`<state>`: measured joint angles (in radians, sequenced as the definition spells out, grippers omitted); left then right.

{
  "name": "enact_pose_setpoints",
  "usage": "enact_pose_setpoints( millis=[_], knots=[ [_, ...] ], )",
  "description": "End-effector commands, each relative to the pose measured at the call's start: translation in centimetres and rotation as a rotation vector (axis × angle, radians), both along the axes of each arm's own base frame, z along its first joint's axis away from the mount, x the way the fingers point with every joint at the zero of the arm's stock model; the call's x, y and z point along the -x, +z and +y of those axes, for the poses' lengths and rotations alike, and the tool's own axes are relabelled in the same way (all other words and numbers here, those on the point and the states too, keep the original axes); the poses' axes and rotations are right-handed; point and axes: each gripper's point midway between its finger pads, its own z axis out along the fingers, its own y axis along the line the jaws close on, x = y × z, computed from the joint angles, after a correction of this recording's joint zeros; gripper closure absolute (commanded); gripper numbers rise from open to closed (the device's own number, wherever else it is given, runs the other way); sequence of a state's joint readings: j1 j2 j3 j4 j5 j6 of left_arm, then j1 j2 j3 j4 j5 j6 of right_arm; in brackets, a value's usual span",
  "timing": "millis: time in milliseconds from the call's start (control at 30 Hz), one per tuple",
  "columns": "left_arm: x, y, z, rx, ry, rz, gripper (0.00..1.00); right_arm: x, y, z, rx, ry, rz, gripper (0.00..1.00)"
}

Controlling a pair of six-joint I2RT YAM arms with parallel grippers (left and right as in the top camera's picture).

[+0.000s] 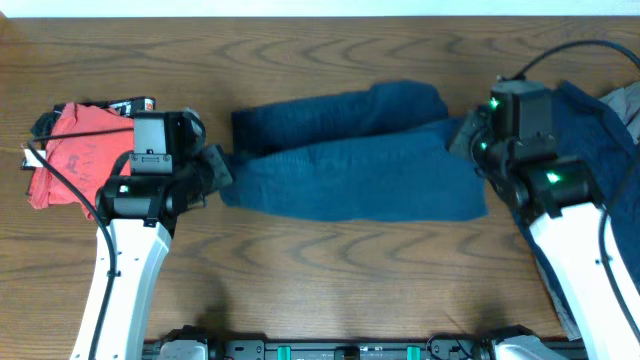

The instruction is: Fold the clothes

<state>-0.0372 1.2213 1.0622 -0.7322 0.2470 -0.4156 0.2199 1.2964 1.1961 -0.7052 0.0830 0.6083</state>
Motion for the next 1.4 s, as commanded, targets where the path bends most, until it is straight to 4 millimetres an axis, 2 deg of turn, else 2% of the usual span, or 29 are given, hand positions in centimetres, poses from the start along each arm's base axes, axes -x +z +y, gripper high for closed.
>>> enact_pose_setpoints(
  millis=[0, 233, 400, 433, 467, 500, 567, 633, 667, 700, 800, 867, 967, 1033, 1100, 1200, 1300, 1367],
  knots=[
    [-2.3, 1.2, 1.0, -0.020, 0.072, -0.065, 0.94, -2.9, -1.1, -1.2, 0.091, 0.011, -0.023, 0.99],
    [-6.9, -1.9, 0.9, -0.019, 0.073, -0.079, 0.94, -9.4, -2.4, -0.3, 0.130, 0.049, -0.164, 0.99],
    [-11.2, -4.2, 0.7, -0.014, 0.073, -0.138, 0.92, -13.0, -4.6, 0.2, 0.119, 0.042, -0.216, 0.99],
    [-12.0, -4.7, 0.7, -0.012, 0.073, -0.152, 0.85, -13.6, -5.2, 0.3, 0.118, 0.042, -0.226, 0.99],
    [-12.7, -5.1, 0.7, -0.009, 0.076, -0.165, 0.83, -14.3, -5.7, 0.4, 0.116, 0.042, -0.236, 0.99],
    [-13.4, -5.6, 0.6, -0.005, 0.080, -0.176, 0.71, -14.8, -6.1, 0.6, 0.113, 0.042, -0.248, 0.94],
    [-14.5, -6.3, 0.6, -0.001, 0.081, -0.193, 0.46, -15.9, -6.9, 1.0, 0.101, 0.051, -0.272, 0.78],
    [-14.9, -6.4, 0.4, 0.028, 0.071, -0.204, 0.41, -16.3, -7.4, 1.3, 0.096, 0.062, -0.280, 0.60],
    [-14.9, -6.2, 0.2, 0.050, 0.057, -0.208, 0.41, -16.4, -7.4, 1.2, 0.109, 0.070, -0.281, 0.54],
    [-14.9, -5.8, 0.1, 0.069, 0.047, -0.214, 0.41, -16.4, -7.3, 1.0, 0.127, 0.082, -0.284, 0.53],
    [-14.3, -5.1, 0.8, 0.099, 0.048, -0.205, 0.40, -15.8, -6.7, 0.6, 0.147, 0.094, -0.273, 0.55],
    [-13.3, -5.6, 1.4, 0.101, 0.063, -0.160, 0.39, -14.8, -6.9, 0.8, 0.143, 0.123, -0.230, 0.60],
    [-11.8, -7.3, 1.7, 0.082, 0.059, -0.076, 0.33, -12.6, -9.0, 1.4, 0.125, 0.169, -0.106, 0.65],
    [-11.3, -8.5, 1.6, 0.062, 0.033, -0.047, 0.29, -10.7, -11.3, 2.0, 0.101, 0.213, 0.006, 0.70],
    [-11.2, -9.6, 1.6, 0.063, 0.033, -0.022, 0.19, -8.9, -13.5, 2.4, 0.102, 0.237, 0.106, 0.72],
    [-11.5, -11.5, 1.6, 0.063, 0.031, 0.007, 0.12, -6.7, -15.9, 2.4, 0.111, 0.251, 0.227, 0.77],
    [-11.7, -13.7, 1.6, 0.063, 0.033, 0.039, 0.11, -5.3, -16.9, 2.2, 0.116, 0.255, 0.298, 0.84],
    [-11.8, -15.2, 1.6, 0.065, 0.033, 0.062, 0.11, -4.7, -17.2, 2.0, 0.118, 0.255, 0.326, 0.79]
  ],
)
